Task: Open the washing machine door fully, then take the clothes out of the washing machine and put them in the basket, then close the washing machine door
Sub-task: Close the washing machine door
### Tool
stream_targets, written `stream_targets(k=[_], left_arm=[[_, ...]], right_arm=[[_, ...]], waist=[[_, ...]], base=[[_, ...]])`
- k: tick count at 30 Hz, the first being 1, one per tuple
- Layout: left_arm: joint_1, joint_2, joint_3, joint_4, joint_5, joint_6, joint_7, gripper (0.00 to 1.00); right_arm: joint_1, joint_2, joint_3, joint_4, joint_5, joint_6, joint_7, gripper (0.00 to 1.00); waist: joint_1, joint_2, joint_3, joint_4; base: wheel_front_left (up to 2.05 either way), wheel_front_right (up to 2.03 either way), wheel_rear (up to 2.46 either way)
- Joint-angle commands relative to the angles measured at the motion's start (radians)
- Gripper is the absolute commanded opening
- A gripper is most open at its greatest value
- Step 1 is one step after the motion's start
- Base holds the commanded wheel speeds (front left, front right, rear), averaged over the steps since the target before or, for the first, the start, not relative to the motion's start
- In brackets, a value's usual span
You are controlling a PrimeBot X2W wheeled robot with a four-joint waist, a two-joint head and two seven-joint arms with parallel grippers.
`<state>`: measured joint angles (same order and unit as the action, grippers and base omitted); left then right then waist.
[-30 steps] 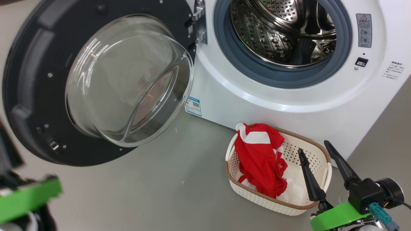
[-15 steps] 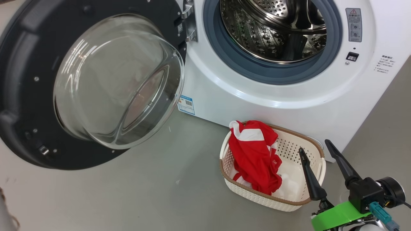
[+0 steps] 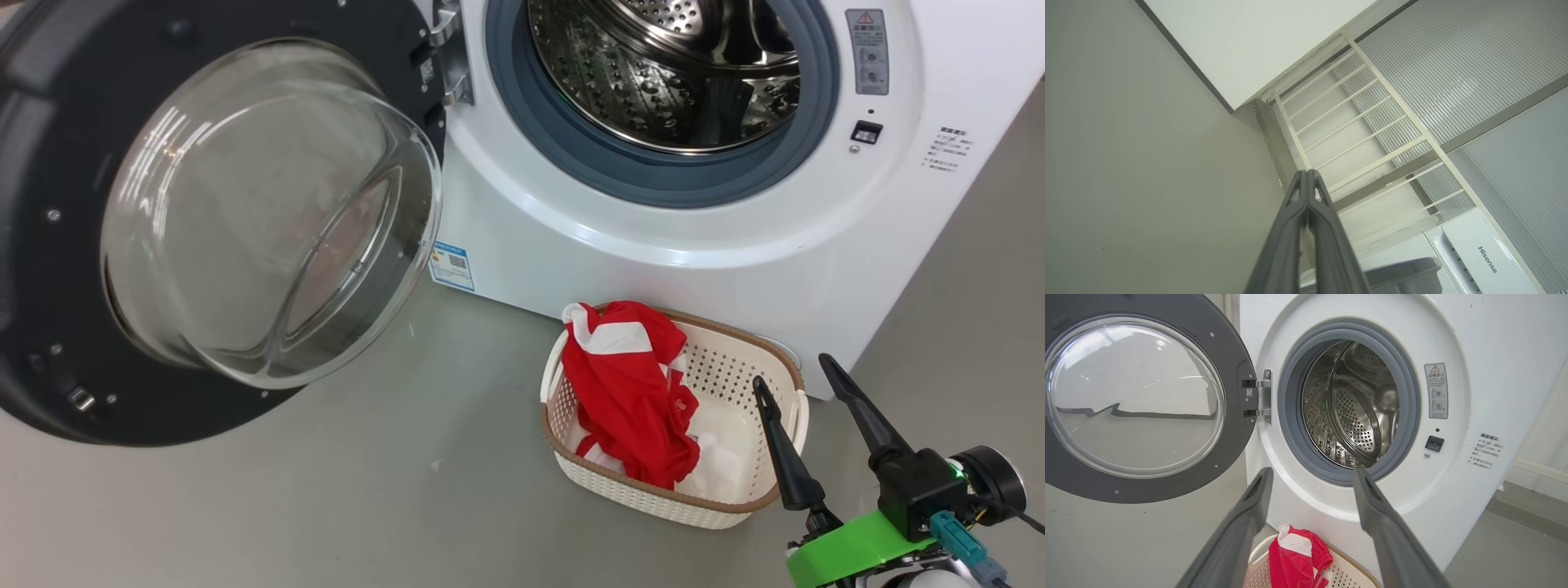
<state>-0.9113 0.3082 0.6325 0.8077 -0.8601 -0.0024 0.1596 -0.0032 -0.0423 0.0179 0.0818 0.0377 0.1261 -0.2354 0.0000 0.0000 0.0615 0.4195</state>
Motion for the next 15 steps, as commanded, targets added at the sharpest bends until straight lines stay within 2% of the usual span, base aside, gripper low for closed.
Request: stream_targets(k=[1, 6, 15], left_arm=[[-0.025, 0.071, 0.009, 0.010, -0.019, 0.005, 0.042, 0.00], [-0.030, 0.105, 0.004, 0.108, -0.040, -0.005, 0.136, 0.00], [-0.019, 0.138, -0.021, 0.186, -0.059, -0.071, 0.248, 0.00]], right_arm=[[-0.035, -0.008, 0.027, -0.031, -0.015, 0.005, 0.006, 1.00], [-0.027, -0.008, 0.031, -0.038, -0.016, 0.005, 0.012, 1.00], [-0.027, -0.008, 0.038, -0.050, -0.021, 0.005, 0.020, 1.00]], waist=[[0.0000, 0.0000, 0.000, -0.008], [0.0000, 0.0000, 0.000, -0.023], [0.0000, 0.0000, 0.016, -0.039]], base=[[0.00, 0.00, 0.00], [0.00, 0.00, 0.00], [0.00, 0.00, 0.00]])
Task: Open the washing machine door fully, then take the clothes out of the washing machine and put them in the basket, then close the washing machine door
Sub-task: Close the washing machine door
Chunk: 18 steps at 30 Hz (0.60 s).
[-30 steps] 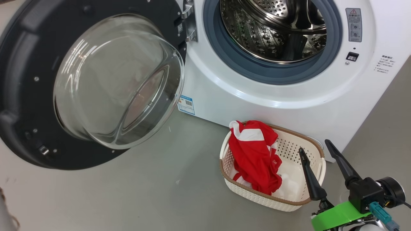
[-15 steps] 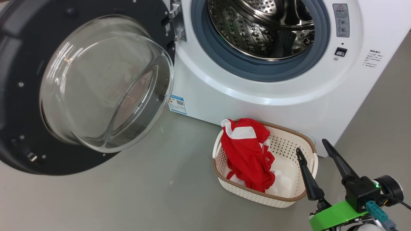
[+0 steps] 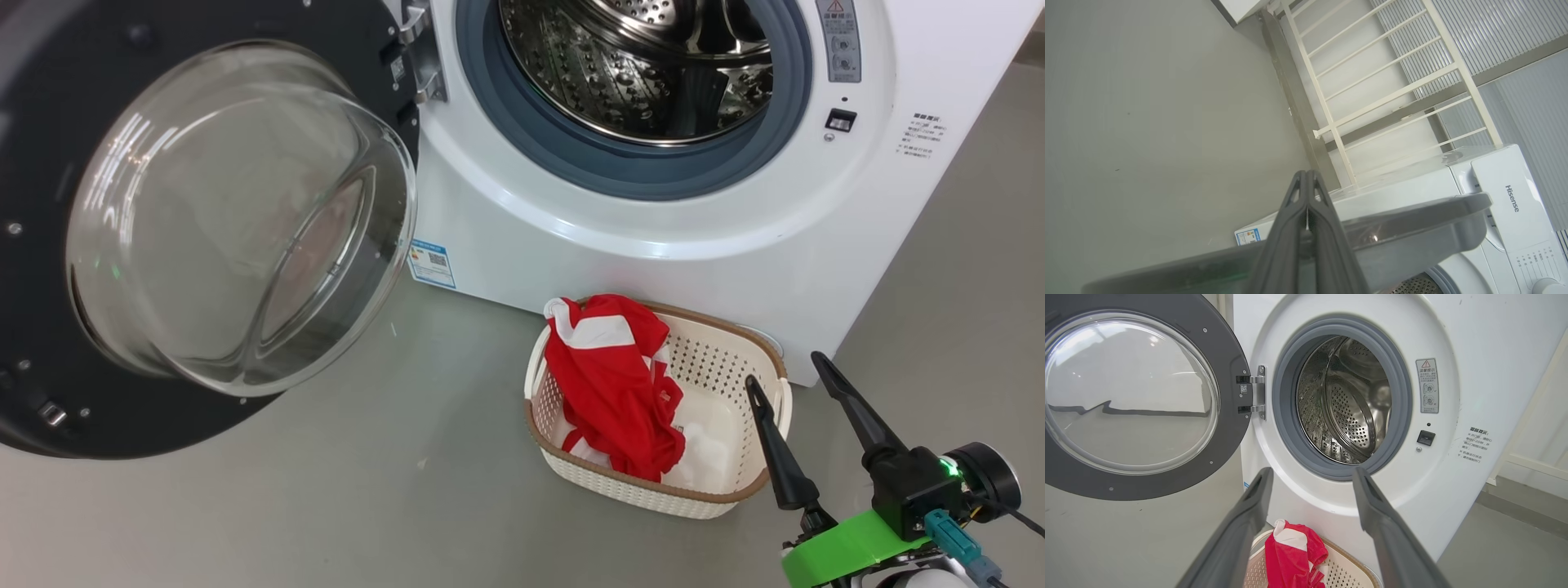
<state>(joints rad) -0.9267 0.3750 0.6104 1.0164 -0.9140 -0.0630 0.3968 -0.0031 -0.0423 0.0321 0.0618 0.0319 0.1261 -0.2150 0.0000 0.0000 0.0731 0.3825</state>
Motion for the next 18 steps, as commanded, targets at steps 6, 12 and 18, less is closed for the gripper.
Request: stream_targets(k=[6, 12, 18], left_arm=[[0.005, 0.072, -0.003, 0.000, -0.027, -0.035, 0.058, 0.00], [0.015, 0.066, 0.000, -0.002, -0.065, -0.053, 0.125, 0.00], [0.031, 0.053, 0.000, -0.017, -0.093, -0.061, 0.170, 0.00]], right_arm=[[-0.033, -0.008, 0.022, -0.032, -0.018, 0.005, 0.002, 1.00], [-0.030, -0.008, 0.022, -0.032, -0.016, 0.005, 0.001, 1.00], [-0.032, -0.008, 0.028, -0.027, -0.012, 0.005, -0.002, 1.00]], waist=[[0.0000, 0.0000, 0.012, -0.003], [0.0000, 0.0000, 0.014, 0.005], [0.0000, 0.0000, 0.014, 0.011]], base=[[0.00, 0.00, 0.00], [0.00, 0.00, 0.00], [0.00, 0.00, 0.00]])
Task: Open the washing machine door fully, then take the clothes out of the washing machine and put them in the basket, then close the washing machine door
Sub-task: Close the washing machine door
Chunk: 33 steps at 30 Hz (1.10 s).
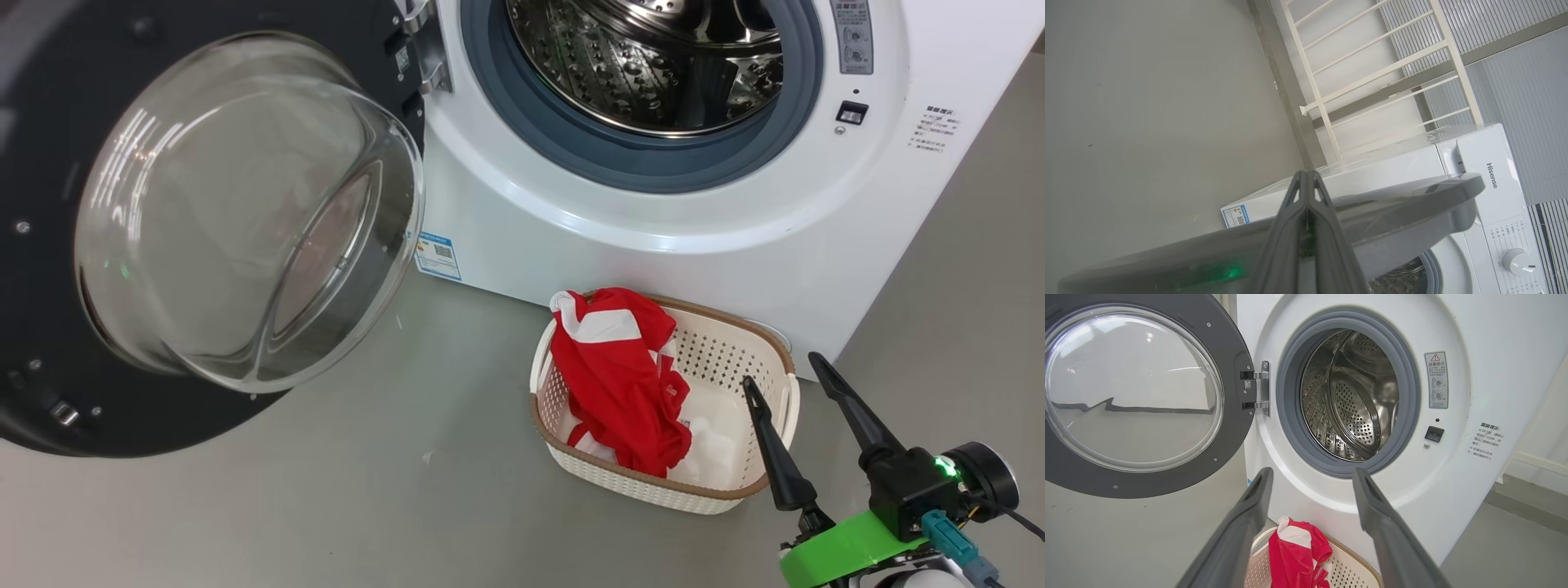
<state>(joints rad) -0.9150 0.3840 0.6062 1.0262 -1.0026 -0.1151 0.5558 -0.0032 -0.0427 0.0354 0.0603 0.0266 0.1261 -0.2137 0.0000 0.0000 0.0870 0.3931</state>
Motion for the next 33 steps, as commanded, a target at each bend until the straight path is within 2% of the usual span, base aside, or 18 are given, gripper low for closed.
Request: stream_targets(k=[1, 12, 23, 33], left_arm=[[0.024, 0.040, 0.003, -0.032, -0.009, -0.009, 0.020, 0.00], [0.097, -0.024, -0.016, -0.156, -0.056, -0.015, 0.074, 0.00], [0.177, -0.121, -0.024, -0.313, -0.108, -0.015, 0.107, 0.00], [0.257, -0.186, -0.014, -0.460, -0.149, 0.010, 0.160, 0.00]], right_arm=[[-0.032, -0.008, 0.026, -0.025, -0.006, 0.005, -0.004, 1.00], [-0.030, -0.008, 0.022, -0.019, 0.005, 0.005, -0.012, 1.00], [-0.028, -0.008, 0.023, -0.005, 0.019, 0.005, -0.023, 1.00], [-0.029, -0.008, 0.022, 0.006, 0.034, 0.005, -0.032, 1.00]], waist=[[0.0000, 0.0000, -0.001, 0.002], [0.0000, 0.0000, -0.004, 0.016], [0.0000, 0.0000, -0.007, 0.034], [0.0000, 0.0000, -0.011, 0.021]], base=[[0.00, 0.00, 0.00], [0.00, 0.00, 0.00], [0.00, 0.00, 0.00], [0.00, 0.00, 0.00]])
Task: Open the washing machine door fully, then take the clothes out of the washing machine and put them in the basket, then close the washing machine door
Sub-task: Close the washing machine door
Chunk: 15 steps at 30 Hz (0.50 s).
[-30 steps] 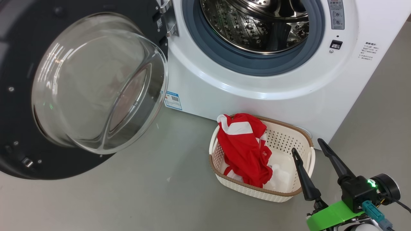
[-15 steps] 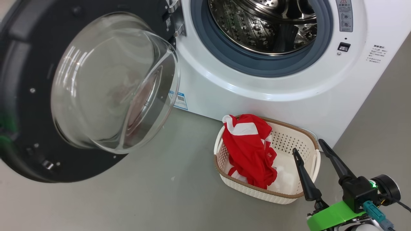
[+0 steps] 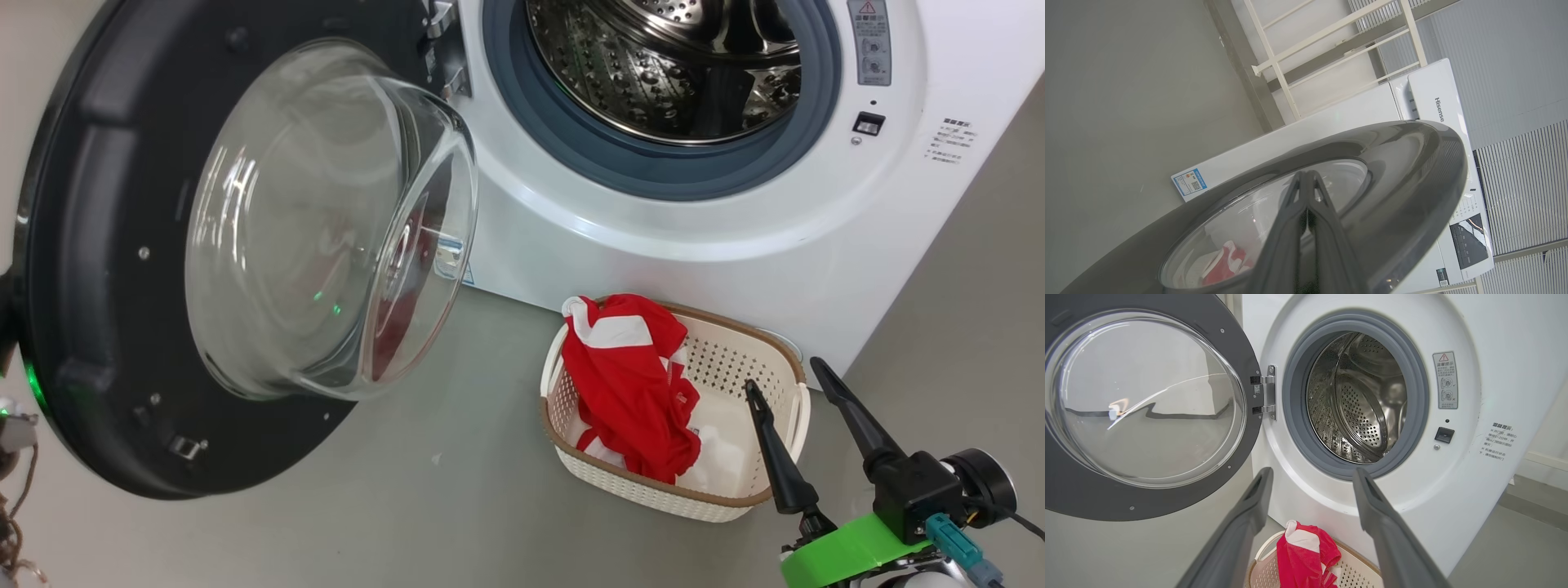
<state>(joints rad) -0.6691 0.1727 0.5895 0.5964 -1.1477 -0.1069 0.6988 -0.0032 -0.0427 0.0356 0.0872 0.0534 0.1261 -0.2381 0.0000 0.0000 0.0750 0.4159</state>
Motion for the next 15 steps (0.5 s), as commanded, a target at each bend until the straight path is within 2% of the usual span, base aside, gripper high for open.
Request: stream_targets(k=[1, 15], left_arm=[[0.021, 0.019, 0.003, -0.051, -0.004, 0.005, 0.018, 0.00], [0.158, -0.081, -0.012, -0.319, -0.030, 0.053, 0.060, 0.00]], right_arm=[[-0.029, -0.008, 0.021, -0.020, 0.009, 0.005, -0.009, 1.00], [-0.028, -0.008, 0.011, 0.001, 0.027, 0.005, -0.020, 1.00]], waist=[[0.0000, 0.0000, 0.002, -0.004], [0.0000, 0.0000, -0.005, -0.049]], base=[[0.00, 0.00, 0.00], [0.00, 0.00, 0.00]])
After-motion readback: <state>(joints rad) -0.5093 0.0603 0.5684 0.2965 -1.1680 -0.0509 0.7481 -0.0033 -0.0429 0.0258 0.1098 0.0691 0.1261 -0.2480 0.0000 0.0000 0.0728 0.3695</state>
